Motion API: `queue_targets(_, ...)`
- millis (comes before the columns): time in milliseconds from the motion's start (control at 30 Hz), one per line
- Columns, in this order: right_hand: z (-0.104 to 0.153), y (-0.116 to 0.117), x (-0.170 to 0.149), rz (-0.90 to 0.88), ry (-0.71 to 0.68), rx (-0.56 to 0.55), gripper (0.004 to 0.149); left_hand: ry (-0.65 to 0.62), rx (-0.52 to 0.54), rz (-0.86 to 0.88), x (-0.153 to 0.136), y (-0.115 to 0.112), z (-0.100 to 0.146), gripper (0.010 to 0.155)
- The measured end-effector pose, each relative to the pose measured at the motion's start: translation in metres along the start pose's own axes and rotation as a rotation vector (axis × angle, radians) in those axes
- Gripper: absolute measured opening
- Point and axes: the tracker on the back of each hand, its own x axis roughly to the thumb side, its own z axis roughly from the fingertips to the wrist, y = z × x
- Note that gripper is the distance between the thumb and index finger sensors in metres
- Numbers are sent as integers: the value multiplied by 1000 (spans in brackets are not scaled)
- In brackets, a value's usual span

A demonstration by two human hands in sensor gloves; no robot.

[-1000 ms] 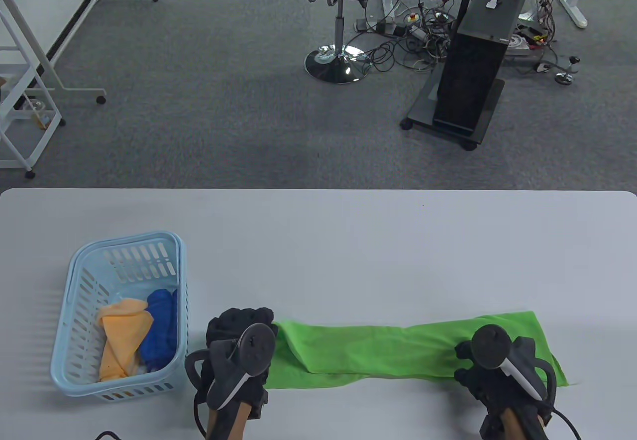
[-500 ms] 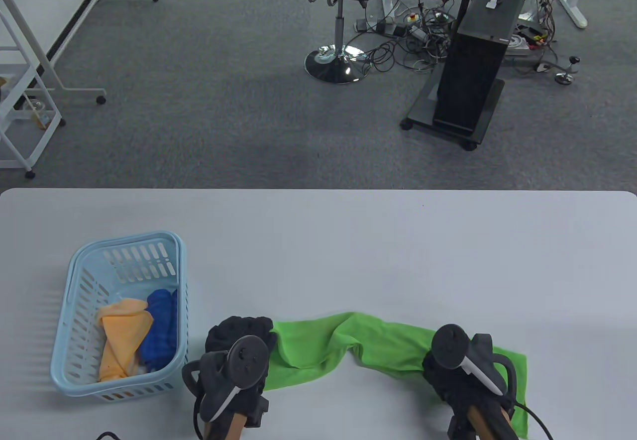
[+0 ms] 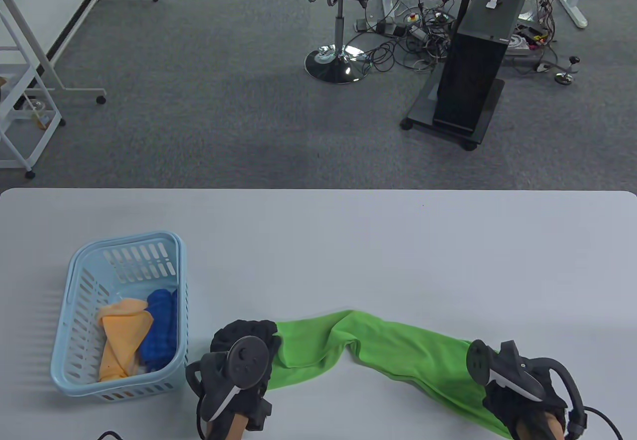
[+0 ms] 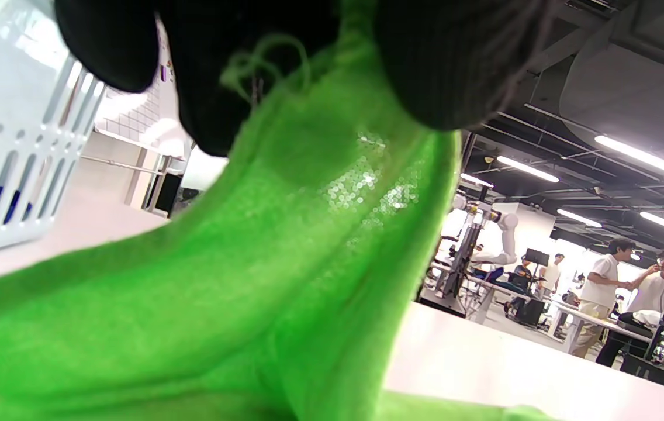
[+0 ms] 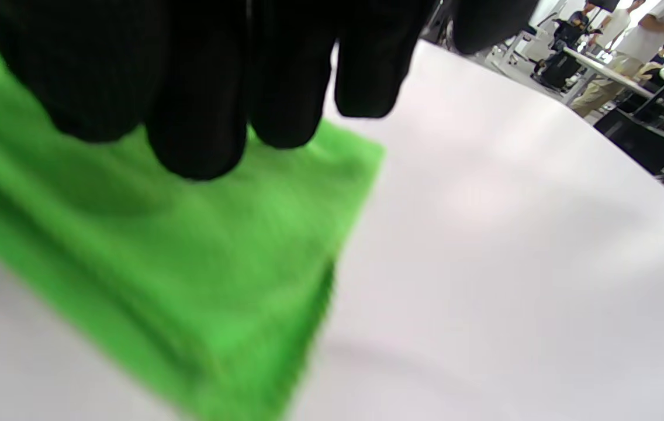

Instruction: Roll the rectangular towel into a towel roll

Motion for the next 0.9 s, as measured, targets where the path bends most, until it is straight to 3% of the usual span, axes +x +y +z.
queue_targets(200,4,29,5,281,57,103,73,-2,-17,7,1,-1,0,42)
queue_targets(267,3,37,10,281,64,-10,69,-3,-20,9,0,-1,0,42)
queue_targets(333,4,33,11,251,80,-106,49,0,-27,9,0,-1,0,42)
queue_targets(367,4,33,11,212,61,-123,47,1,-27,8,0,-1,0,42)
queue_targets(900,19,-11,-39,-153,145,-113,48,-8,-36,-43,9,-2,3,42)
